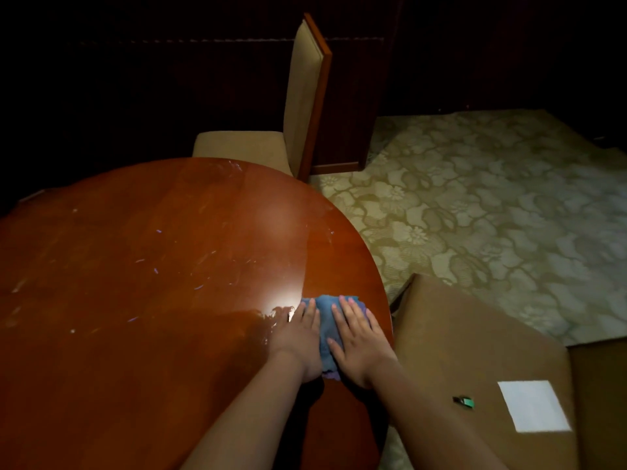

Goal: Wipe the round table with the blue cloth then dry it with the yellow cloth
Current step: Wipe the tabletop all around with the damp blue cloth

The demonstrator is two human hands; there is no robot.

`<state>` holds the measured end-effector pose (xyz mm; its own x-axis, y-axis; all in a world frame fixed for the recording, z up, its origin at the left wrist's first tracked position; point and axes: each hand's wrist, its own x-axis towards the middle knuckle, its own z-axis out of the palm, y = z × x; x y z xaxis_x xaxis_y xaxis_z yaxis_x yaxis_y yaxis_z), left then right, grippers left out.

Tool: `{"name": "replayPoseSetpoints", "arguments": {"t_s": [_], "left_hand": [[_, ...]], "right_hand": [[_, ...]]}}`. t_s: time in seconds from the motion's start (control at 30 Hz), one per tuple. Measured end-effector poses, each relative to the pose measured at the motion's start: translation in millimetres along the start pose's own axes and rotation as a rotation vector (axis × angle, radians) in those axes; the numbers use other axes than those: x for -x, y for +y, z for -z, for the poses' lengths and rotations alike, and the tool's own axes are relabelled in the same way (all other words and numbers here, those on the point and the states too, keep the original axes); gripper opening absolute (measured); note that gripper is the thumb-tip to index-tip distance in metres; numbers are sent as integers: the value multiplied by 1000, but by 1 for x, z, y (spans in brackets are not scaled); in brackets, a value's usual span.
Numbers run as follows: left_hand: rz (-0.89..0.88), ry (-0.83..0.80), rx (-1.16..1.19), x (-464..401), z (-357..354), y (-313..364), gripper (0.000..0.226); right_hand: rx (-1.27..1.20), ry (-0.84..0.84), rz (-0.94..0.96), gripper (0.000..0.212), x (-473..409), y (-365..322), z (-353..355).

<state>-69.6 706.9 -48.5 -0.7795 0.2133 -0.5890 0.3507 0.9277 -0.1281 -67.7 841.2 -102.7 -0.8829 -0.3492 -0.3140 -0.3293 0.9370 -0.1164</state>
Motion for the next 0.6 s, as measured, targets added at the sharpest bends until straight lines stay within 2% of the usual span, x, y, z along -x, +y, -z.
{"name": "replayPoseSetpoints", "arguments": {"t_s": [0.1, 0.17, 0.27, 0.37, 0.43, 0.6], "left_hand": [[14, 3, 24, -27, 17, -12, 88], [18, 1, 43, -49, 31, -24, 89], [29, 0, 55, -83, 52, -40, 90], [70, 5, 35, -115, 73, -50, 85], [89, 2, 36, -133, 85, -55, 84], [130, 0, 38, -155, 99, -65, 86]], "right_hand": [[17, 33, -12, 80, -32, 15, 18], [46, 43, 71, 89, -60, 24, 31], [12, -21, 94, 90, -97, 37, 48], [13, -4, 81, 96, -135, 50, 58], [19, 2, 84, 92, -155, 57, 64], [25, -36, 91, 65, -185, 67, 77]]}}
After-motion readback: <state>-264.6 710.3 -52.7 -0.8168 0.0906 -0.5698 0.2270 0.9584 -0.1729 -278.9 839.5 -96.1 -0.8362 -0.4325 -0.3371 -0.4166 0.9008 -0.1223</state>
